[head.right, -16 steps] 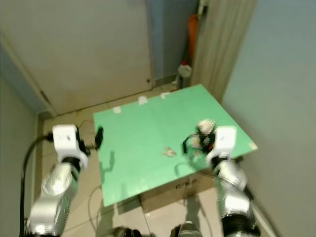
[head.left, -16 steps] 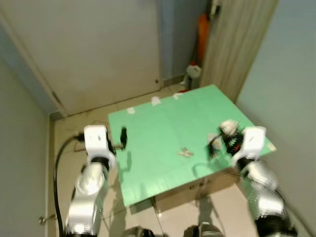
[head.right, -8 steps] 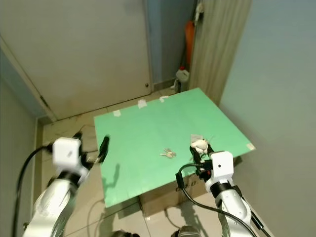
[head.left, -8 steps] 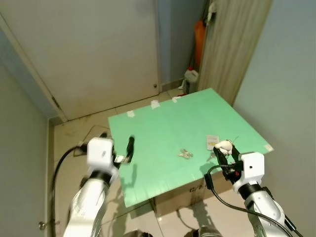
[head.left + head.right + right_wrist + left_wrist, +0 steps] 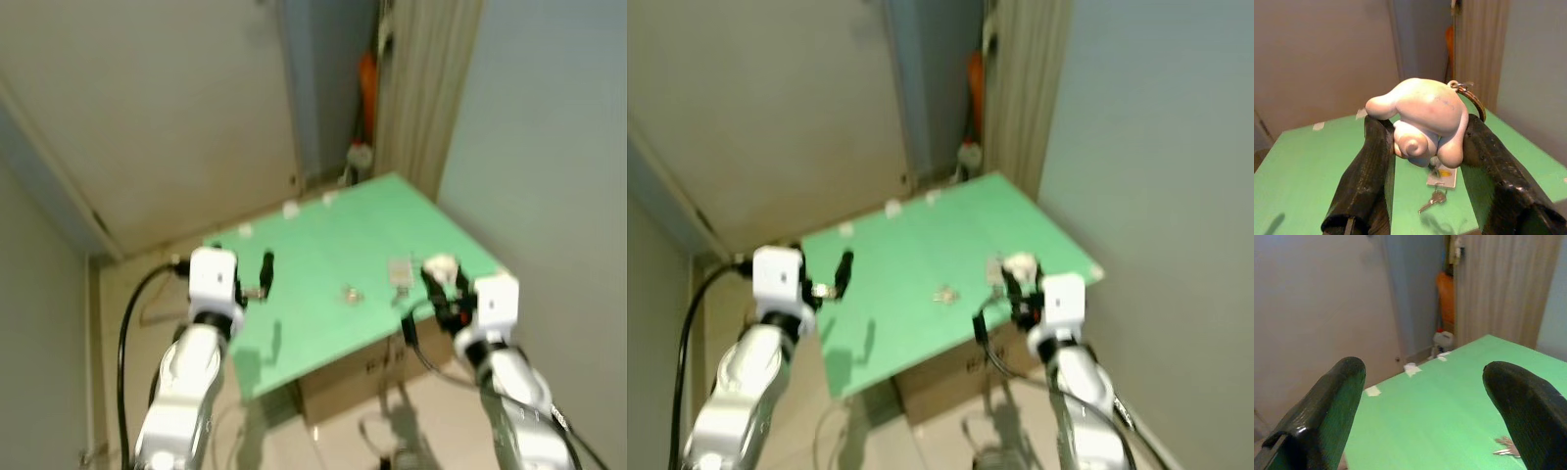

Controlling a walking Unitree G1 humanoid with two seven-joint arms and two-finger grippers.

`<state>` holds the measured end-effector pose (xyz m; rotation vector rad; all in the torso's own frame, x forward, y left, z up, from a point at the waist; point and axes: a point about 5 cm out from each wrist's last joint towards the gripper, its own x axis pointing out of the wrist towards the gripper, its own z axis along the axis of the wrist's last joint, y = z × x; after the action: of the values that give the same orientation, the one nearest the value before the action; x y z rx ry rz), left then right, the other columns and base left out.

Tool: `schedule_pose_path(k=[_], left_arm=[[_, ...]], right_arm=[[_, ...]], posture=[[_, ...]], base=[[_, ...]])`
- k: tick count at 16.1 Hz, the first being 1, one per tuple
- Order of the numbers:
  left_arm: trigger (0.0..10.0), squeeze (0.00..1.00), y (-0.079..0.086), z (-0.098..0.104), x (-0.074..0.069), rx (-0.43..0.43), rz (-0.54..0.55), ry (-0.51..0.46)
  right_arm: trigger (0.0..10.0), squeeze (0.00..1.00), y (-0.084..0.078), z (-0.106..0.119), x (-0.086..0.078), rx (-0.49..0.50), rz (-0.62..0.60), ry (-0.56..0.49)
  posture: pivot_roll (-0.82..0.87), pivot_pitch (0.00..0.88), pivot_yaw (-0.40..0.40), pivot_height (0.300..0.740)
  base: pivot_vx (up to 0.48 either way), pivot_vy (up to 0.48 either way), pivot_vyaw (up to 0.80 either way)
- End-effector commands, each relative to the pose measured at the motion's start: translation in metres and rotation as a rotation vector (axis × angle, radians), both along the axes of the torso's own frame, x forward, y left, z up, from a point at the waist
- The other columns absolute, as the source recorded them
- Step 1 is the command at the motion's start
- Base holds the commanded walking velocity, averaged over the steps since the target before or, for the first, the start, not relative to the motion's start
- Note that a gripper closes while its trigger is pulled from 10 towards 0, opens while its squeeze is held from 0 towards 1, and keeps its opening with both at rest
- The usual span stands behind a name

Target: Hang keys on a hook

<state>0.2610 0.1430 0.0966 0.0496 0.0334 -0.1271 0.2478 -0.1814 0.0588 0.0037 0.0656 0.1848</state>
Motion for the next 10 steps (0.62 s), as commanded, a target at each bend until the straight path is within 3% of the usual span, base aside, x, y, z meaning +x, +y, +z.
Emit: schedule_pose_path(k=[1, 6, 10], left_arm=[[10.0, 0.00, 0.0034, -0.0006, 0.0030, 0.004, 0.022, 0.009], [10.0, 0.00, -0.0009, -0.0016, 0.0067, -0.024, 0.024, 0.020], [10.0, 0.00, -0.0044, -0.0025, 0.0080, -0.008, 0.017, 0.015]], right_arm=[[0.0, 0.00, 0.0071, 0.0045, 0.0075, 0.006, 0.019, -0.014], [0.0, 0.00, 0.0131, 0.0043, 0.0111, 0.014, 0.031, -0.012], [0.0, 0.00, 0.0128, 0.0032, 0.0115, 0.012, 0.032, -0.007]], posture=[[-0.22, 0.000, 0.137, 0.740], [-0.22, 0.000, 0.141, 0.740], [-0.22, 0.000, 0.142, 0.740]], base=[[0.000, 0.000, 0.00], [0.000, 0.000, 0.00], [-0.181, 0.000, 0.00]])
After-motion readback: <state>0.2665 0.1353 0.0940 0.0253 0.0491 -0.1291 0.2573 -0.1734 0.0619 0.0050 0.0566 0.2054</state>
